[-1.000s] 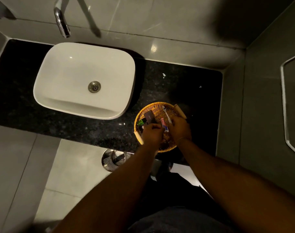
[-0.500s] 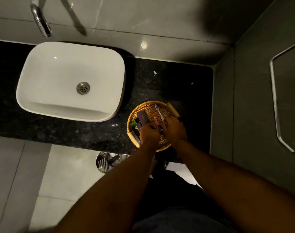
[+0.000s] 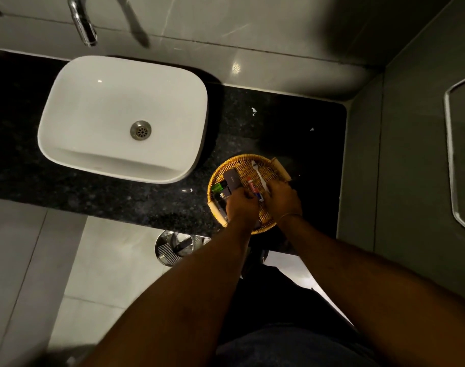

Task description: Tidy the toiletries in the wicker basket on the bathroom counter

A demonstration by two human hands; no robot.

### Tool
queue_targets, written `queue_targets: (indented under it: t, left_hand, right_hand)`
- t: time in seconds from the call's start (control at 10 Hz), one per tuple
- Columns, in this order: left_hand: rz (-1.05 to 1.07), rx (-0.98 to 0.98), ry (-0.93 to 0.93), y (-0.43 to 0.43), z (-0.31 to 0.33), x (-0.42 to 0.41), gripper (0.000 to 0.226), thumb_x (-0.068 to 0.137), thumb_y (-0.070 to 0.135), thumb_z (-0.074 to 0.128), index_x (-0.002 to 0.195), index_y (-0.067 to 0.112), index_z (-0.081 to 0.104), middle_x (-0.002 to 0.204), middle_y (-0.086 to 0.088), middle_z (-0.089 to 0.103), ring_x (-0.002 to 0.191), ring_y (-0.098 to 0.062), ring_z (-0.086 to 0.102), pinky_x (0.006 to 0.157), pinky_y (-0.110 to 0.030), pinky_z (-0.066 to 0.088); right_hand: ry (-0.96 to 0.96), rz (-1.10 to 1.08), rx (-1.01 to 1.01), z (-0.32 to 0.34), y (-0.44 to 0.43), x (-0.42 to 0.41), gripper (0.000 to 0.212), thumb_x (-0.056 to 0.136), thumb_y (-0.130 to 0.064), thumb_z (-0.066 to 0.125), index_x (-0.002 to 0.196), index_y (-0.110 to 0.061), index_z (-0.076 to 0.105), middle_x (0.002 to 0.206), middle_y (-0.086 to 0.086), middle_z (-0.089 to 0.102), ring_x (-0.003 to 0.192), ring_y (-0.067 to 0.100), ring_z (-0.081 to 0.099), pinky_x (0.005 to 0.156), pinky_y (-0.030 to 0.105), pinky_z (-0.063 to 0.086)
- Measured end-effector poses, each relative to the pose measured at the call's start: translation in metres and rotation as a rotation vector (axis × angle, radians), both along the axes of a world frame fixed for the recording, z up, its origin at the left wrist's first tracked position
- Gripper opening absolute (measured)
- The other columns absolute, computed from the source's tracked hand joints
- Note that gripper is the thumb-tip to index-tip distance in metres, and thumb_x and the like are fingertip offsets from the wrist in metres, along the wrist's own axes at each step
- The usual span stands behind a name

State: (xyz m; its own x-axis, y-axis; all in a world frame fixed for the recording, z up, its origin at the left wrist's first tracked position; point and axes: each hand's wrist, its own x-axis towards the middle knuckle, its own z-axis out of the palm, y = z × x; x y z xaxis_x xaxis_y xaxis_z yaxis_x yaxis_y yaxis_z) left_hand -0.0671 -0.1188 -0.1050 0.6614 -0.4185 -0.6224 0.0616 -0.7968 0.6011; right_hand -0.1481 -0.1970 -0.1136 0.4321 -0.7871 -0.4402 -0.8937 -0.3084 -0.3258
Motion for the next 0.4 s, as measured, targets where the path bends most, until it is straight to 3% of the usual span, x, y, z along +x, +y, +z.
queue_targets:
  t: [0.1,0.2,0.3,0.4]
  left_hand:
    - [-0.077,-0.056,-0.065,0.008,0.009,0.005,0.017,0.104,0.017,0.065,0.104,0.004,0.074,0.098,-0.016,0.079,0.090,-0.034,0.077,0.084,-0.049,0.065]
    - [-0.236,-0.100,-0.304,0.022,0.024,0.016,0.022,0.106,0.028,0.061,0.118,0.012,0.069,0.092,-0.008,0.079,0.083,-0.027,0.076,0.072,-0.041,0.062]
    - [-0.384,-0.113,-0.665,0.043,0.040,0.041,0.029,0.103,0.038,0.056,0.125,0.022,0.068,0.116,-0.003,0.078,0.108,-0.029,0.072,0.080,-0.040,0.057]
    - [-0.386,-0.049,-0.828,0.062,0.049,0.074,0.048,0.100,0.040,0.057,0.143,0.019,0.065,0.152,-0.007,0.064,0.144,-0.035,0.057,0.117,-0.052,0.047]
  right_hand:
    - [-0.029,0.011,-0.036,0.001,0.001,0.001,0.028,0.106,-0.034,0.051,0.117,-0.015,0.068,0.124,0.010,0.069,0.110,0.032,0.069,0.086,0.042,0.058]
    - [-0.078,0.077,-0.084,0.013,0.004,0.005,0.032,0.107,-0.035,0.048,0.121,-0.015,0.067,0.132,0.009,0.062,0.112,0.030,0.067,0.085,0.042,0.058]
    - [-0.149,0.157,-0.157,0.028,0.003,0.014,0.044,0.104,-0.034,0.052,0.144,-0.016,0.058,0.152,0.013,0.049,0.140,0.034,0.049,0.108,0.046,0.048]
    - [-0.129,0.253,-0.287,0.051,0.004,0.033,0.058,0.098,-0.034,0.054,0.154,-0.017,0.048,0.165,0.014,0.034,0.149,0.036,0.036,0.119,0.047,0.033]
